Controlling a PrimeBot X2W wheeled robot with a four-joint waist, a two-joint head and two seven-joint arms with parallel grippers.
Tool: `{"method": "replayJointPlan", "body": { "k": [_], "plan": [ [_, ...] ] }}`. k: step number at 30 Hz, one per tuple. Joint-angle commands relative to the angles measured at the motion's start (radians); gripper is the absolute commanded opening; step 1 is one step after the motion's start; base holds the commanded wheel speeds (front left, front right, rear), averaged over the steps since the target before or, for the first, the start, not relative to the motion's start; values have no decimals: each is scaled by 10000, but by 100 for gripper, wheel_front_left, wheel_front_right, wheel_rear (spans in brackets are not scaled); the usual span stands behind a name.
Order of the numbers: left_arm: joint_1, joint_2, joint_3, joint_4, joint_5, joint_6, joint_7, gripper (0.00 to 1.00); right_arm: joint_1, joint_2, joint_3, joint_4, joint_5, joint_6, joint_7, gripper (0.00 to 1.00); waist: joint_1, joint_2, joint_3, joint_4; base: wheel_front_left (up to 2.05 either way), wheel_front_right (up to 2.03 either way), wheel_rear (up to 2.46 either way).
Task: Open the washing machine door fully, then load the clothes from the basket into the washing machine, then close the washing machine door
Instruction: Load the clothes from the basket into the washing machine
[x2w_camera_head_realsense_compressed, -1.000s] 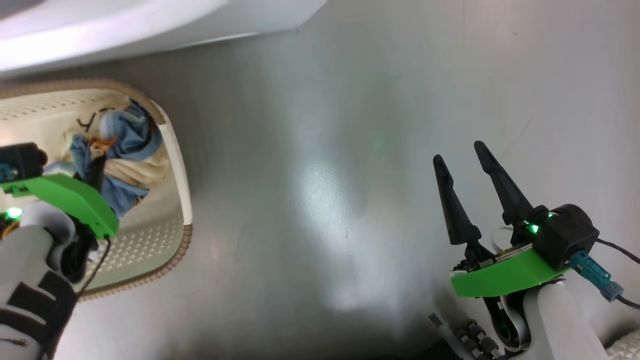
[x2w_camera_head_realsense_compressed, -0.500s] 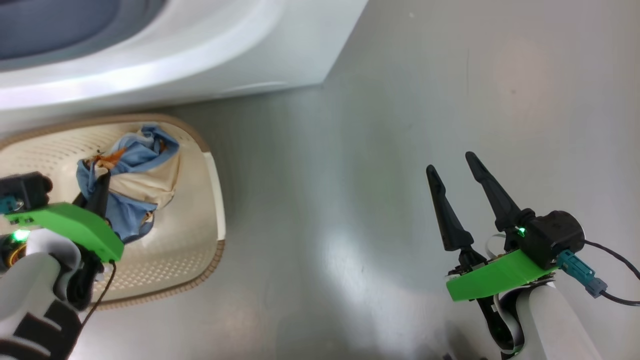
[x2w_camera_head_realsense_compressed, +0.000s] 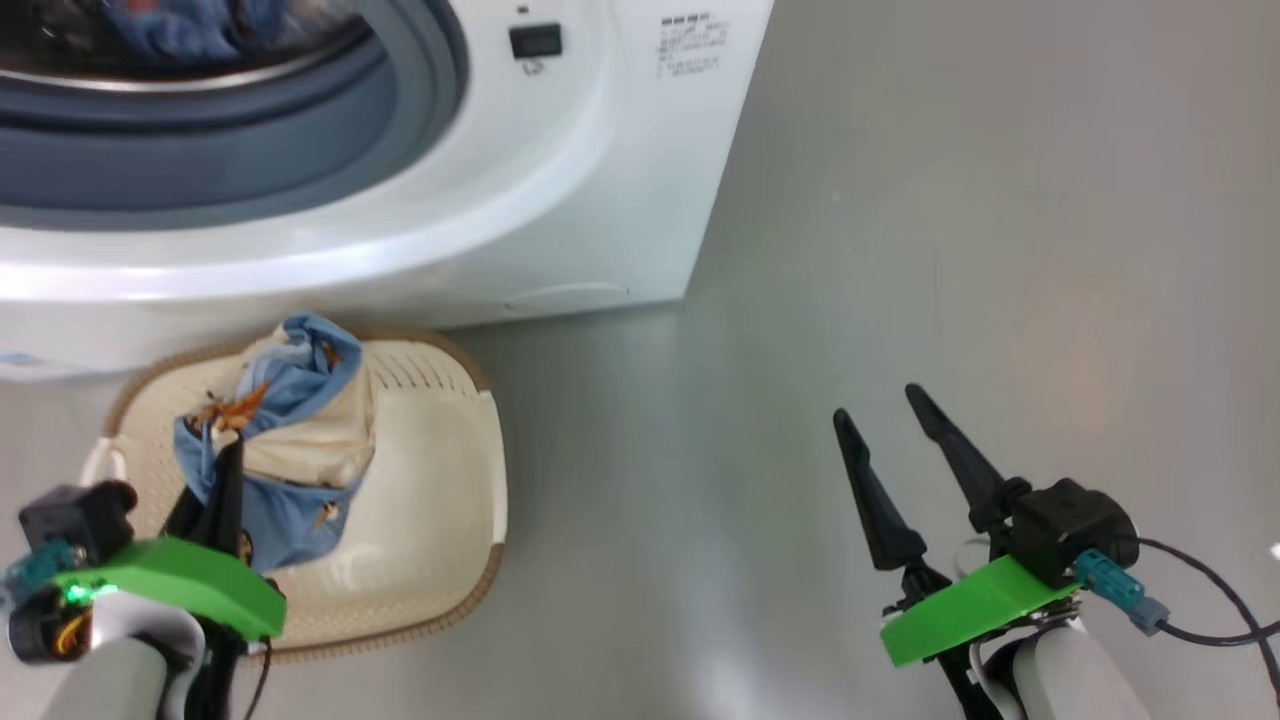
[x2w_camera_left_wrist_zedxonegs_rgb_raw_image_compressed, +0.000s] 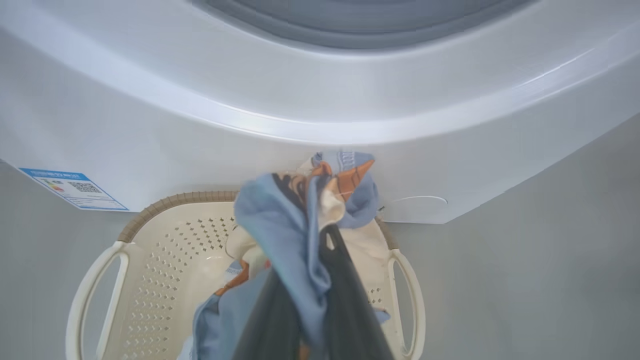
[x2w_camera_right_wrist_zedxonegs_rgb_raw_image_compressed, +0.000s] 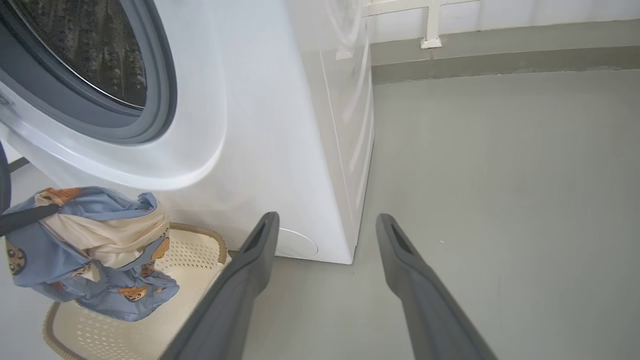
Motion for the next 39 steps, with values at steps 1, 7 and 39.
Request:
{"method": "replayJointPlan", "body": {
  "k": [1,7,39],
  "plan": [
    [257,260,606,-413,281,26,-104,0,255,40,290,-141,-83,16,-49,100,0,0,-866,192,0,0,0],
    [1073,-227,1753,-1642,1307,-11,-104,0,400,40,391,18,-50,16,-49,100,0,0,-1515,226,0,0,0],
    [5209,-2239,4706,-6202,4172,-84,-105,0,1672,-3,-97,-346,-196,16,-49,100,0,0,-4338,31,0,0,0]
  ]
}}
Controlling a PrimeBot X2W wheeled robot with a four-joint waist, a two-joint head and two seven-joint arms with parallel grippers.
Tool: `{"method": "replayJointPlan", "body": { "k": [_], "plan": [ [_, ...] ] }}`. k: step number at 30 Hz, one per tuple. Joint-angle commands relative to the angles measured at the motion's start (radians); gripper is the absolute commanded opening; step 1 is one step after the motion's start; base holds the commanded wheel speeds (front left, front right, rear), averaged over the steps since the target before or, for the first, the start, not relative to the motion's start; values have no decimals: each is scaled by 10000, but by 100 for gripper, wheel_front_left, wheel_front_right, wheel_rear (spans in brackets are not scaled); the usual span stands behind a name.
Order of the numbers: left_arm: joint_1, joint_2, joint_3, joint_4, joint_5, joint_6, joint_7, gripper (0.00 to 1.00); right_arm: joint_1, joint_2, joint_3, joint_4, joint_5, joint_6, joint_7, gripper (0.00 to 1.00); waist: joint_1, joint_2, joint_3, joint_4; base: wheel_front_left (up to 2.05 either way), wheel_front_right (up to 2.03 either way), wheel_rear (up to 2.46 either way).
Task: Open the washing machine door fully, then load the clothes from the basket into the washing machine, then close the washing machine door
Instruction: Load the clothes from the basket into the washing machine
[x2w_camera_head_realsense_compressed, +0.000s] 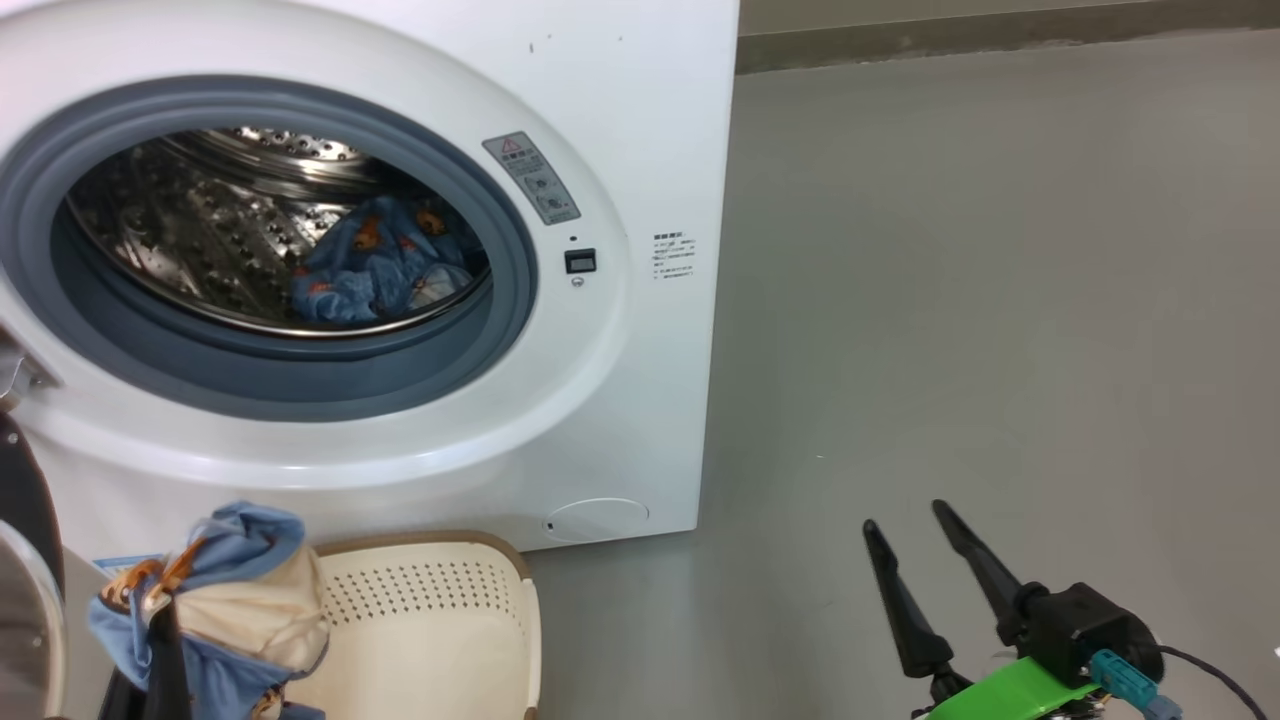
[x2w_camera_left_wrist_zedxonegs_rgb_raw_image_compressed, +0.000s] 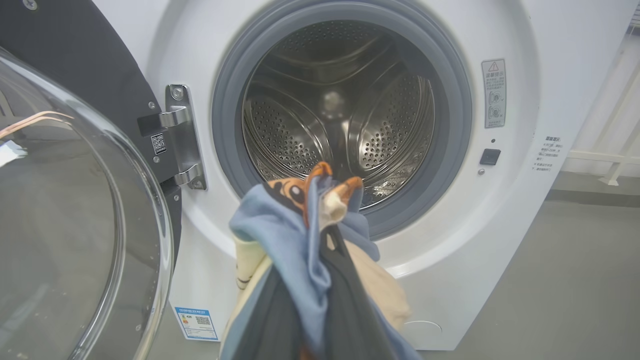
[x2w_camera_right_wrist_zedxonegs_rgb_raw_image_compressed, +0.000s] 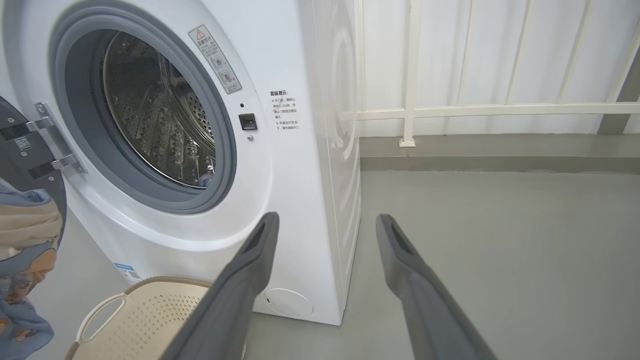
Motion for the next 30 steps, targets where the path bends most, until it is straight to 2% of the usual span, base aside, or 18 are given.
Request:
{"method": "replayJointPlan", "body": {
  "k": [1,20,30],
  "plan": [
    [-100,33,463,-394,150,-23,-64,0,-33,-4,97,-342,-131,16,-49,100,0,0,-53,-90,0,0,0],
    [-170,-189,264,-102,95,-26,-64,0,52,25,-93,-469,-189,16,-49,100,0,0,277,-161,0,0,0],
    [-1467,202,219,603,-172,-26,-64,0,-160,33,-60,-528,-221,16,-49,100,0,0,1087,-373,0,0,0]
  ]
}}
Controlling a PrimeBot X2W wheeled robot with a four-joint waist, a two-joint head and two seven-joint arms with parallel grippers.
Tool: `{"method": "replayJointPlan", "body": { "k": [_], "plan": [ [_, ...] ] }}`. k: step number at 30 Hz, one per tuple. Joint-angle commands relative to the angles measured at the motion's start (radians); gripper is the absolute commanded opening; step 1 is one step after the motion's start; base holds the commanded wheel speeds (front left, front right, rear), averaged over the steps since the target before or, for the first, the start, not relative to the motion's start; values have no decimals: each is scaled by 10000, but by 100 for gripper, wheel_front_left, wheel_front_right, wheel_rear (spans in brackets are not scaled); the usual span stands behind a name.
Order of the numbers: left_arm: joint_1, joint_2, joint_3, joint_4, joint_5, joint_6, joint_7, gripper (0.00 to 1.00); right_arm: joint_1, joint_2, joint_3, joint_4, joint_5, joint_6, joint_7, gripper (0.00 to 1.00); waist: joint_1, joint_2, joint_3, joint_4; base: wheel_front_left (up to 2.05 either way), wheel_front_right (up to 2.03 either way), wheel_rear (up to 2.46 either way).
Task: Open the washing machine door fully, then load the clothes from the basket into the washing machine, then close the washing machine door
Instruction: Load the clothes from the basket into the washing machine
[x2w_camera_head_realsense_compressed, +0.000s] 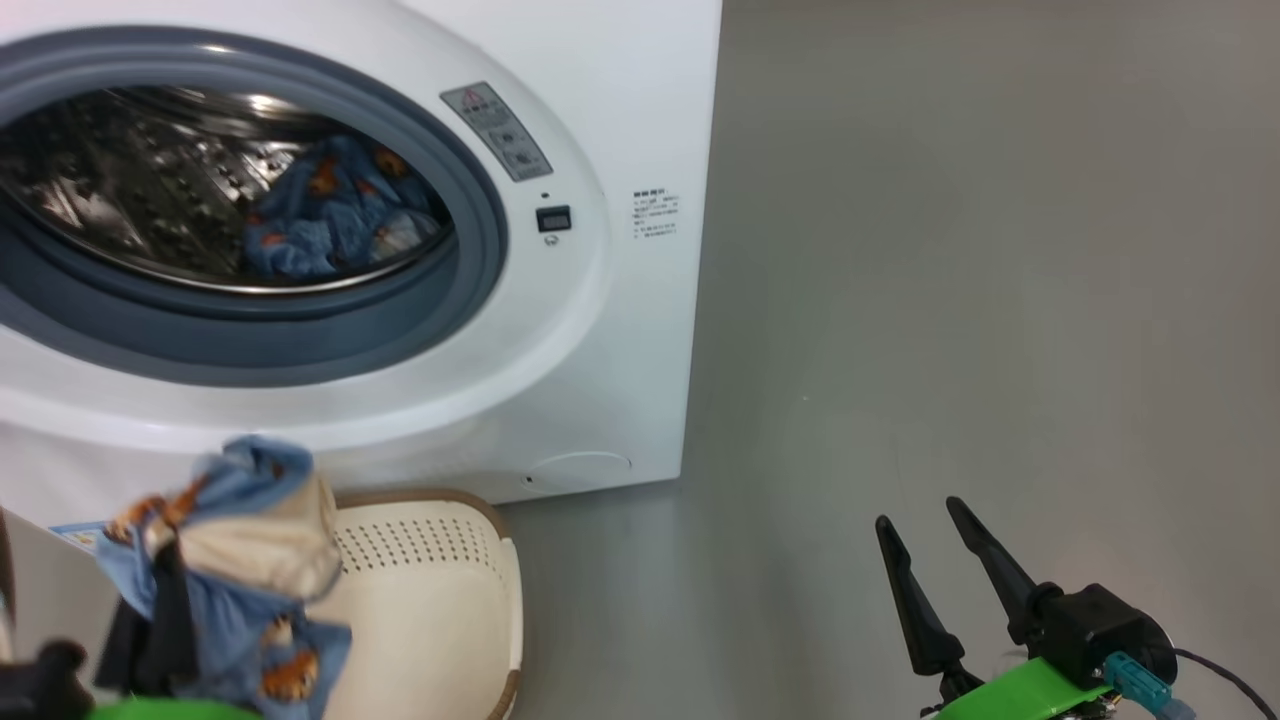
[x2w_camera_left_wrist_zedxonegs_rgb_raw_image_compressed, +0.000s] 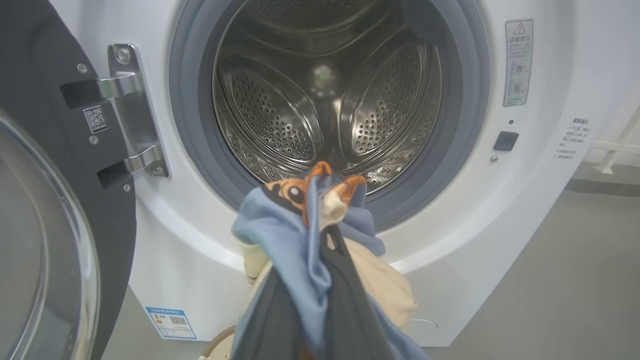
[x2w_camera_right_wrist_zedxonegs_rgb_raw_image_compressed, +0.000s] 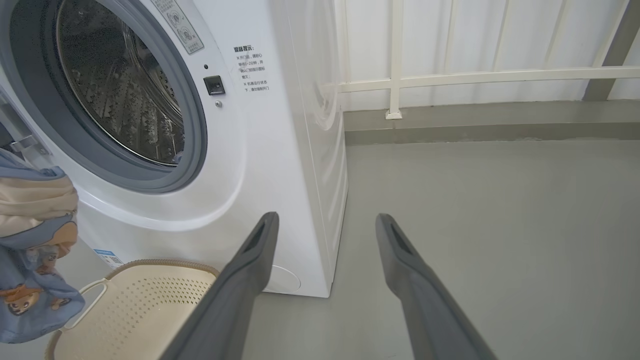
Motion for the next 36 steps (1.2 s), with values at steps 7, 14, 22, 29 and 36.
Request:
{"method": "replayJointPlan", "body": {
  "k": [7,14,22,29,36],
  "plan": [
    [-2071,1111,289,545,-184,-24,-65,0,-633,13,396,-334,-52,16,-49,100,0,0,881,-420,0,0,0],
    [-4252,2417,-266,1755,-249,-25,-65,0,-901,13,518,-371,17,16,-49,100,0,0,1596,-860,0,0,0],
    [-6710,3190,-749,3471,-526,-25,-65,0,-1151,14,632,-524,149,16,-49,100,0,0,2571,-1238,0,0,0],
    [-8386,3642,-1154,4946,-925,-25,-65,0,-1318,14,640,-695,279,16,-49,100,0,0,3575,-1416,0,0,0],
    [-9929,3991,-1797,6102,-1478,-25,-61,0,-1540,14,632,-927,468,16,-49,100,0,0,4757,-1437,0,0,0]
  ]
}}
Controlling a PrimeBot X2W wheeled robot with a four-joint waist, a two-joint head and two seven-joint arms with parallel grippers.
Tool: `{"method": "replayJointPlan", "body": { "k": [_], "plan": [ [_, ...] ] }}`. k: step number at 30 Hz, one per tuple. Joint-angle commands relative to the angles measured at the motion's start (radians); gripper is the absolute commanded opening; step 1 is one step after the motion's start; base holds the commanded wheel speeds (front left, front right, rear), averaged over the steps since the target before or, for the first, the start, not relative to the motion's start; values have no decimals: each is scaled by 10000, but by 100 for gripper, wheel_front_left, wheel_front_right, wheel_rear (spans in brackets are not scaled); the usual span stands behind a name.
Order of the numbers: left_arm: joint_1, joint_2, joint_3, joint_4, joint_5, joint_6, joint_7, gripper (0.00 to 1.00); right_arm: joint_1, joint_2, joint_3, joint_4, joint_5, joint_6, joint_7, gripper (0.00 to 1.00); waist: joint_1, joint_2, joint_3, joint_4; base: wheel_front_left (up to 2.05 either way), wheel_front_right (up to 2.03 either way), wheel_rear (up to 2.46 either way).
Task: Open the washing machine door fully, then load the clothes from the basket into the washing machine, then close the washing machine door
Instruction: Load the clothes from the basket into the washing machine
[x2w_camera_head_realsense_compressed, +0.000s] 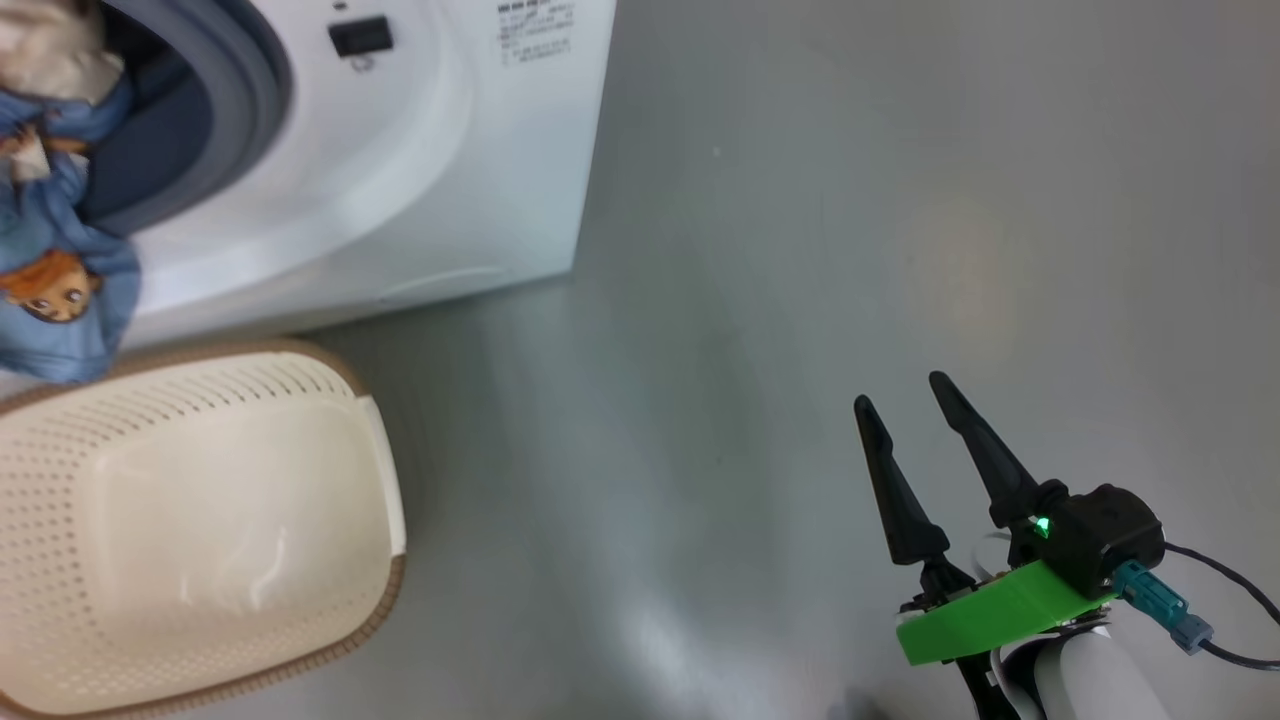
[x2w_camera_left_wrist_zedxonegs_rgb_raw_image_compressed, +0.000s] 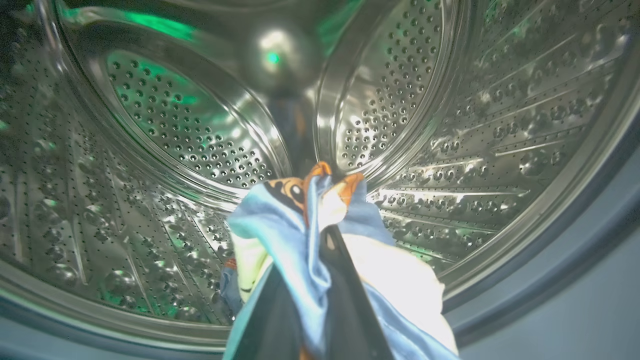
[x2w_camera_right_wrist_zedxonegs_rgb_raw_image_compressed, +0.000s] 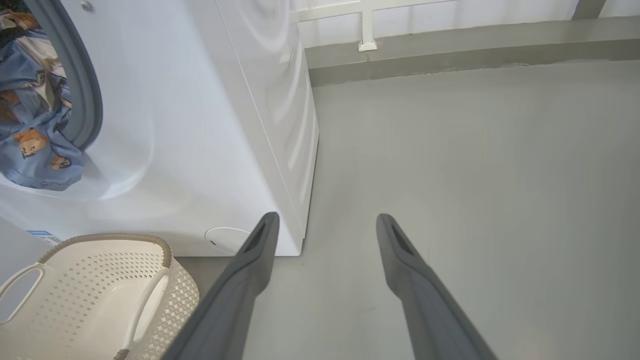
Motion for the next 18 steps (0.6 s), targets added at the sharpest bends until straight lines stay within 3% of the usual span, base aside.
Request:
{"method": "replayJointPlan", "body": {
  "k": [1,13,18],
  "plan": [
    [-346,696,98,8,-109,-15,-57,0,-52,14,255,-258,115,16,-49,100,0,-1,873,-116,0,0,0],
    [-2272,1008,-847,574,-944,-15,-57,0,-355,14,446,-387,185,16,-49,100,0,-1,2052,-8,0,0,0],
    [-2657,1057,-186,-293,-392,13,-59,0,-353,14,636,-331,237,16,-49,100,0,-1,2308,-15,0,0,0]
  ]
}}
